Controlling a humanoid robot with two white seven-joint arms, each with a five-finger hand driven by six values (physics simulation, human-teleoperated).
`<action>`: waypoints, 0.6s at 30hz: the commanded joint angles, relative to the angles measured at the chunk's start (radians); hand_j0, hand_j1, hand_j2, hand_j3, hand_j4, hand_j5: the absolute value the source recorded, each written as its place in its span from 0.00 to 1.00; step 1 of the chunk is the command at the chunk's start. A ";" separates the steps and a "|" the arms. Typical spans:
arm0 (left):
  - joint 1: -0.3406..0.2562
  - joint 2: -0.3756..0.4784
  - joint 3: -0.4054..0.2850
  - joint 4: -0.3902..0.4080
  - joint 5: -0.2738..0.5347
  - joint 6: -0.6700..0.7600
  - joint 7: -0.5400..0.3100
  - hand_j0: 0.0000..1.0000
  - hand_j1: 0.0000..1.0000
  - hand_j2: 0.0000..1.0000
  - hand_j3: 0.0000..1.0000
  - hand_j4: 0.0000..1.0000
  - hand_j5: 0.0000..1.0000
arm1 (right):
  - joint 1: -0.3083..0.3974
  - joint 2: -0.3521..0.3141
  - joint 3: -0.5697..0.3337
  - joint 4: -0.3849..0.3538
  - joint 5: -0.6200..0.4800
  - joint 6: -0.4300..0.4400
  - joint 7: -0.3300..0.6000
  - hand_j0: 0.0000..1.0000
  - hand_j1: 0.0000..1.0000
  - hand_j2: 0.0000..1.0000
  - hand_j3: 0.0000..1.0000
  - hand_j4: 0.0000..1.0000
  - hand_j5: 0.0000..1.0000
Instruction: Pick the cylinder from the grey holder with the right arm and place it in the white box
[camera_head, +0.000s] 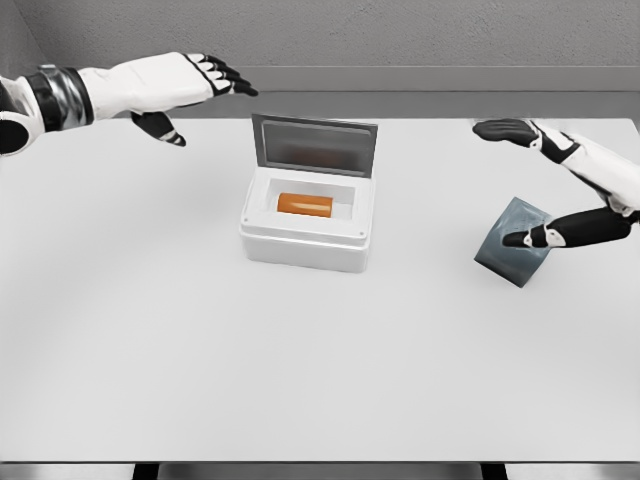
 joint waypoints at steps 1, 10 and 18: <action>0.000 -0.016 0.001 0.025 -0.004 0.002 0.001 1.00 1.00 1.00 1.00 1.00 1.00 | 0.000 0.036 -0.032 0.000 -0.012 0.004 -0.001 1.00 1.00 1.00 1.00 1.00 1.00; 0.000 -0.056 0.000 0.089 -0.018 0.002 0.001 1.00 1.00 1.00 1.00 1.00 1.00 | 0.123 0.096 -0.035 0.008 -0.003 0.004 -0.001 1.00 1.00 1.00 1.00 1.00 1.00; 0.000 -0.096 -0.003 0.106 -0.030 0.002 -0.001 1.00 1.00 1.00 1.00 1.00 1.00 | 0.124 0.096 -0.035 0.008 -0.002 0.004 -0.001 1.00 1.00 1.00 1.00 1.00 1.00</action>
